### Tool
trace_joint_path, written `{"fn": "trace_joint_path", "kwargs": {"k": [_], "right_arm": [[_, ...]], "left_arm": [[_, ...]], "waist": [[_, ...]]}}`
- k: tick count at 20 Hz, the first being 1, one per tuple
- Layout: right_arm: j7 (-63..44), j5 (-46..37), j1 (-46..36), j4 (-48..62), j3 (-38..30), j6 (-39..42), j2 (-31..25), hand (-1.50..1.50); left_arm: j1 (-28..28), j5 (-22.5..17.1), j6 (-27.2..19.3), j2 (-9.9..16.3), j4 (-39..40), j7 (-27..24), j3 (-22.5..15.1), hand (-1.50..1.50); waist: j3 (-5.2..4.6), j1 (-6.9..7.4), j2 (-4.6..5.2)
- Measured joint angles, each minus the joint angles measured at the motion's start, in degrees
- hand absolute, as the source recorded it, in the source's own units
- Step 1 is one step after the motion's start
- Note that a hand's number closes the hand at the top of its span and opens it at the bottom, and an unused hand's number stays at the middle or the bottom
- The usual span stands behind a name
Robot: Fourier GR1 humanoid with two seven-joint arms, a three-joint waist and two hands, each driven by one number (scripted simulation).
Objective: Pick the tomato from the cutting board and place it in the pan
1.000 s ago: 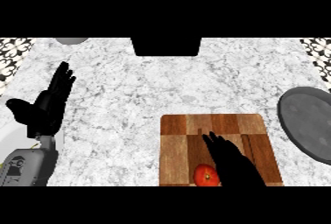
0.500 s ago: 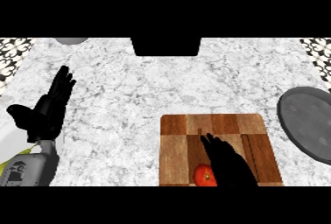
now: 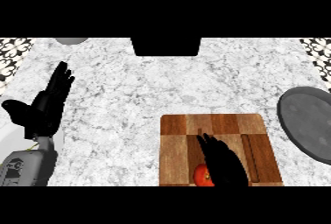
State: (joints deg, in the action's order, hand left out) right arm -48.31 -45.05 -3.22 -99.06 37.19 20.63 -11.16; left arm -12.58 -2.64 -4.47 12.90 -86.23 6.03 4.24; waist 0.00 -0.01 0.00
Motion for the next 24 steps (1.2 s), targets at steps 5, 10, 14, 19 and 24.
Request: {"fn": "trace_joint_path", "kwargs": {"k": [5,10,14,19,24], "right_arm": [[3.87,-0.87,1.06,3.4,0.23,-0.78,1.29,1.5],[9.09,-3.51,0.86,4.23,1.19,-1.79,0.26,1.5],[11.08,-5.24,0.2,5.83,0.24,-1.78,1.14,1.5],[10.24,-7.69,1.58,4.08,-0.45,-3.15,2.4,1.5],[-0.32,-9.3,-3.22,7.97,-4.23,-7.43,8.34,1.5]], "left_arm": [[-0.87,0.53,0.19,-0.26,0.77,0.27,0.68,0.0],[-0.88,1.55,-0.22,-1.42,2.46,-1.7,0.67,0.0],[-0.34,2.18,-0.17,-2.1,2.13,-1.71,0.5,0.0],[0.59,2.1,0.54,-2.07,-0.07,-0.52,0.7,0.0],[-0.15,1.9,0.69,-1.86,0.33,-0.08,1.16,0.0]], "waist": [[-0.06,-0.03,-0.06],[-0.25,-0.12,-0.28],[-0.32,-0.12,-0.37],[-0.16,-0.1,-0.23],[-0.05,0.16,0.0]]}}
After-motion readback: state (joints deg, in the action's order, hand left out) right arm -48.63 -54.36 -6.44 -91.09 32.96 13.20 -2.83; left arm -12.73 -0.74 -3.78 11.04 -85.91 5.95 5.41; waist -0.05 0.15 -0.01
